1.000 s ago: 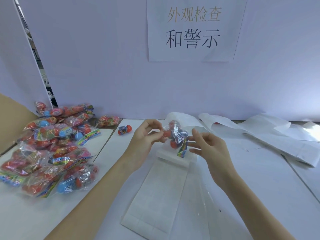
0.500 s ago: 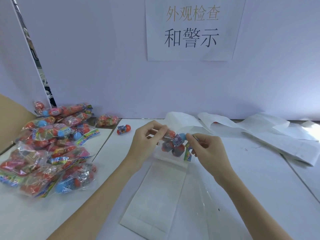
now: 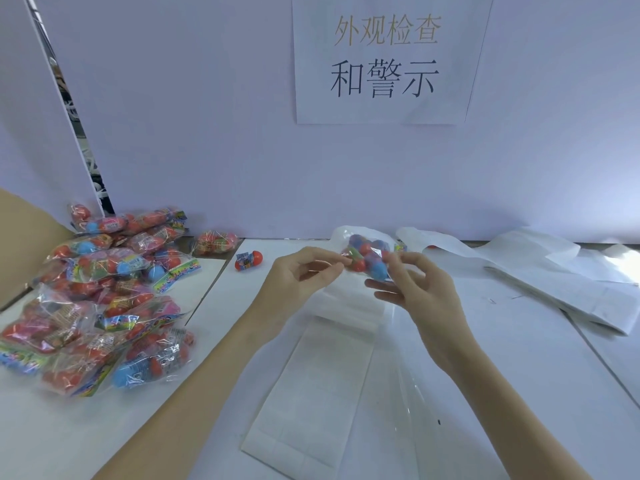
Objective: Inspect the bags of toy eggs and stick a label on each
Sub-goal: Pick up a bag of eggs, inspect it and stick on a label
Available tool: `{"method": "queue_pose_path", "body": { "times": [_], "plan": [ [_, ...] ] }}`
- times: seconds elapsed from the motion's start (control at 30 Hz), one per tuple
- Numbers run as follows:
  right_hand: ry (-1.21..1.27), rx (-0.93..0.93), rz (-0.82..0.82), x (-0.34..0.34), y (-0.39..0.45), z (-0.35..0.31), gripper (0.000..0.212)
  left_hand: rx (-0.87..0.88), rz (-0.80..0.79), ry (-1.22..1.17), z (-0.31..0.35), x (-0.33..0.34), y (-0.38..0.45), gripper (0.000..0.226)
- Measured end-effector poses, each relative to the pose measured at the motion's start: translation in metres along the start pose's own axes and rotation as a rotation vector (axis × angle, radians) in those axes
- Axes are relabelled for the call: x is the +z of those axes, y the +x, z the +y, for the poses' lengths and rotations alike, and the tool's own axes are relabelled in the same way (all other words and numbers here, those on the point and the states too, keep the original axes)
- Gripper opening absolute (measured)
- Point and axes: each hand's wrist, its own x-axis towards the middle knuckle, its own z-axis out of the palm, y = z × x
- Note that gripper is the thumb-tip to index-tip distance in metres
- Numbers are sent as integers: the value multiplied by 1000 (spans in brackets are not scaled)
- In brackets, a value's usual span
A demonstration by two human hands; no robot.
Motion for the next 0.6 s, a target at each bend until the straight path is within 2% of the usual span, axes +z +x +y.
{"method": "queue_pose_path", "body": {
  "times": [0.03, 0.1, 0.17, 0.23, 0.3, 0.37, 0.5, 0.6],
  "plan": [
    [-41, -14, 51, 1, 0, 2, 24, -15, -15, -5, 0, 1, 0, 9],
    [-82, -20, 79, 0, 1, 6, 35, -58, 23, -66, -1, 4, 2, 24],
    [-121, -4, 8, -4, 3, 7, 52, -98, 87, -108, -1, 5, 4, 36],
    [-212, 2, -116, -5, 2, 6, 57, -96, 111, -45, -3, 5, 4, 33],
    [-258, -20, -203, -4, 2, 8, 37, -93, 109, 1, -6, 3, 5, 23],
    [-230, -23, -179, 1, -1, 8, 13, -111, 93, 14, -8, 2, 4, 18],
    [-268, 24, -20, -1, 0, 8, 39, -108, 90, 0, -6, 4, 4, 10],
    [-216, 74, -36, -1, 1, 8, 44, -62, 127, -12, -5, 7, 4, 14]
  ]
}}
